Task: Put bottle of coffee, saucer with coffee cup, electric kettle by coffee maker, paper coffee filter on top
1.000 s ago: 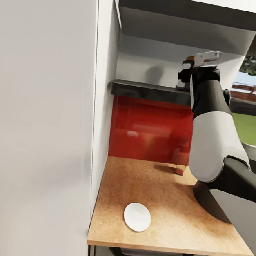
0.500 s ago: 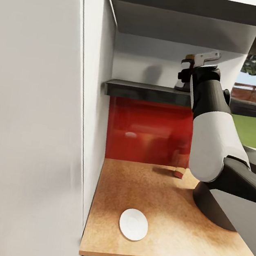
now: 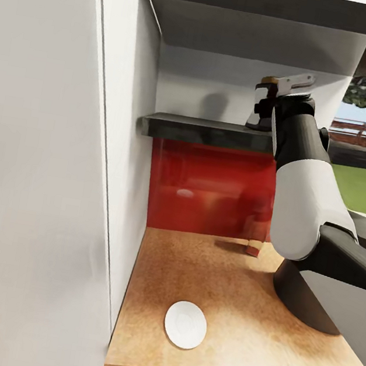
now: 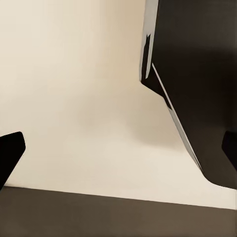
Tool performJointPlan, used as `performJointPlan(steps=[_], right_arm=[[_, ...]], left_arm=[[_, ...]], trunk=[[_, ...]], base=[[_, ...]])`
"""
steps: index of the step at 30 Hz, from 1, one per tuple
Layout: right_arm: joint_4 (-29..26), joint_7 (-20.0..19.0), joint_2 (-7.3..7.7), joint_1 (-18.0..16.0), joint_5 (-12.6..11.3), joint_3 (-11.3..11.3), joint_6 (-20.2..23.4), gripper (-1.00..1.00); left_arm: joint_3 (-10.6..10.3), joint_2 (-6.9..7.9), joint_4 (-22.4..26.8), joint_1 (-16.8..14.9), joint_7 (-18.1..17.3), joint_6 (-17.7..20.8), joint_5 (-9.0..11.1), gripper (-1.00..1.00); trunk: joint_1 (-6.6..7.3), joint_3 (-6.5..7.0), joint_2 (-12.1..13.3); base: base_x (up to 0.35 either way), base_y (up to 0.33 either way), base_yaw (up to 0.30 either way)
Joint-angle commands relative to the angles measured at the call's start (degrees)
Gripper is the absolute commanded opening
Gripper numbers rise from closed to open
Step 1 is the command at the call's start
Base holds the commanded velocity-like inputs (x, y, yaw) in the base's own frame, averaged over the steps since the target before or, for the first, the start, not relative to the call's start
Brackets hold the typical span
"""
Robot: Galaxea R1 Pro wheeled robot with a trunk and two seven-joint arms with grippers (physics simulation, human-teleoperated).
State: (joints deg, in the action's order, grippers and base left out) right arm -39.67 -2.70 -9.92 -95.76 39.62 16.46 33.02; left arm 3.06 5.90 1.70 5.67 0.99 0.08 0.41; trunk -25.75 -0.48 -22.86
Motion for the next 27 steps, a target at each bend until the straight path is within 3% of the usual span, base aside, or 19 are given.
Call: performJointPlan(steps=[1, 27], right_arm=[[-0.1, -0.3, -0.07, 0.0, 0.5, 0.3, 0.1, 1.0], [0.0, -0.4, -0.07, 0.0, 0.5, 0.3, 0.1, 1.0]], left_arm=[[0.3, -0.01, 0.1, 0.0, 0.1, 0.0, 0.0, 1.0], [0.4, -0.09, 0.1, 0.0, 0.1, 0.0, 0.1, 1.0]], trunk=[[-0.03, -0.05, -0.1], [-0.03, -0.05, -0.1]], base=[[0.02, -0.019, 0.0], [0.081, 0.011, 0.0]])
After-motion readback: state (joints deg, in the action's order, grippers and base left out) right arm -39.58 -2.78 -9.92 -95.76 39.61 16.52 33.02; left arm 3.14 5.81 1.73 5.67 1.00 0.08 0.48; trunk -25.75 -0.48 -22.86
